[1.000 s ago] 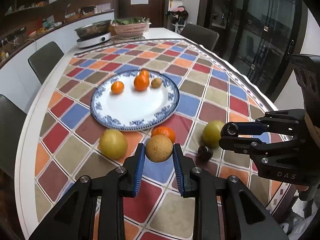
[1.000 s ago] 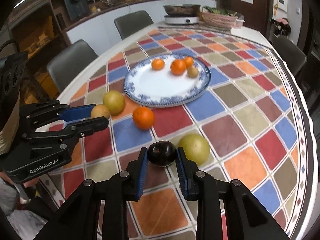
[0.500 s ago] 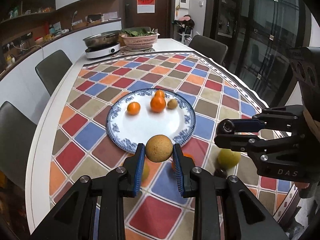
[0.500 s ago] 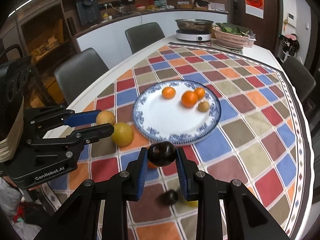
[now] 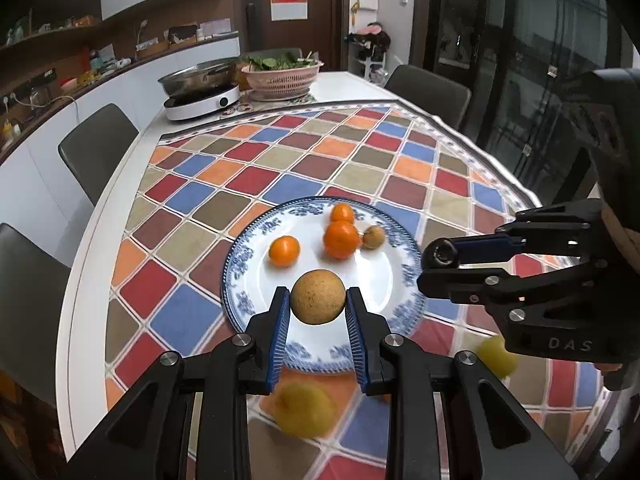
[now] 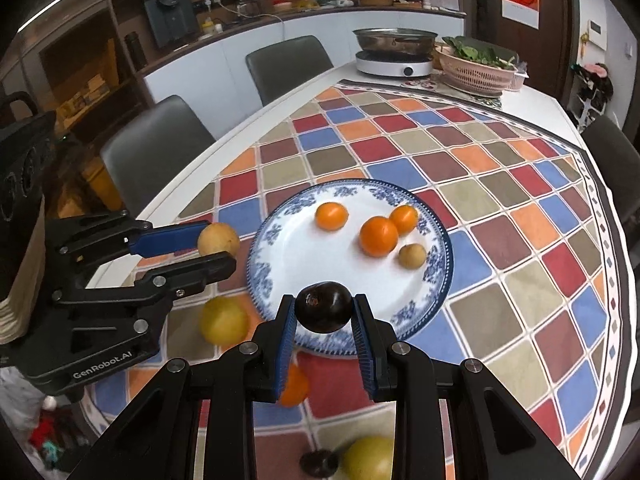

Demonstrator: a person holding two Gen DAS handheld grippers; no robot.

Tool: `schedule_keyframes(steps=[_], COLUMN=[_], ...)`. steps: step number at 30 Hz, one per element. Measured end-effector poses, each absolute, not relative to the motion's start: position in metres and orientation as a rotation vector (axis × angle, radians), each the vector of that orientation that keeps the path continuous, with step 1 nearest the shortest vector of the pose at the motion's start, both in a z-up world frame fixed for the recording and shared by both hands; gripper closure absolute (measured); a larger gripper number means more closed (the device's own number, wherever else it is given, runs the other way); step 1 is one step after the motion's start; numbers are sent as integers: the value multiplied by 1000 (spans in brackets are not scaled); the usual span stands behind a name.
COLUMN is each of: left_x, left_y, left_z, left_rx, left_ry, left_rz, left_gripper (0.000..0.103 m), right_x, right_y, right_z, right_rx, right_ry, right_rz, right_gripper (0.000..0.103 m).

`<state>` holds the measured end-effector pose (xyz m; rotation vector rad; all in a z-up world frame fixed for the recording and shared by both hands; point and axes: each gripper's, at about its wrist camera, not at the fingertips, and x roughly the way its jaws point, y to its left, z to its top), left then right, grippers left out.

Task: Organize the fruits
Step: 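Carry the plum and brown fruit over the plate and lower them, then open both tools to release the plum and brown fruit onto the plate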

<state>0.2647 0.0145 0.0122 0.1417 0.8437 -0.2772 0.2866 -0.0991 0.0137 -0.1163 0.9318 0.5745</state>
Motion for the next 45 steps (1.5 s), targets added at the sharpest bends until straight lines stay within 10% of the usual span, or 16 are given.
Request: schedule_keyframes(steps=[21, 45], left_x=[358, 301], left_y=[11, 13], left_z=[-48, 18], left_rx=[21, 74], left_ry=[1064, 893], left_rz=[-287, -225], left_gripper=[75, 52], right_x=[374, 337], right_y=[-105, -115], right_z=[-43, 6], right_rx=[-62, -68], right_ry=[1087, 964], right_rz=[529, 517], right_gripper=[74, 64])
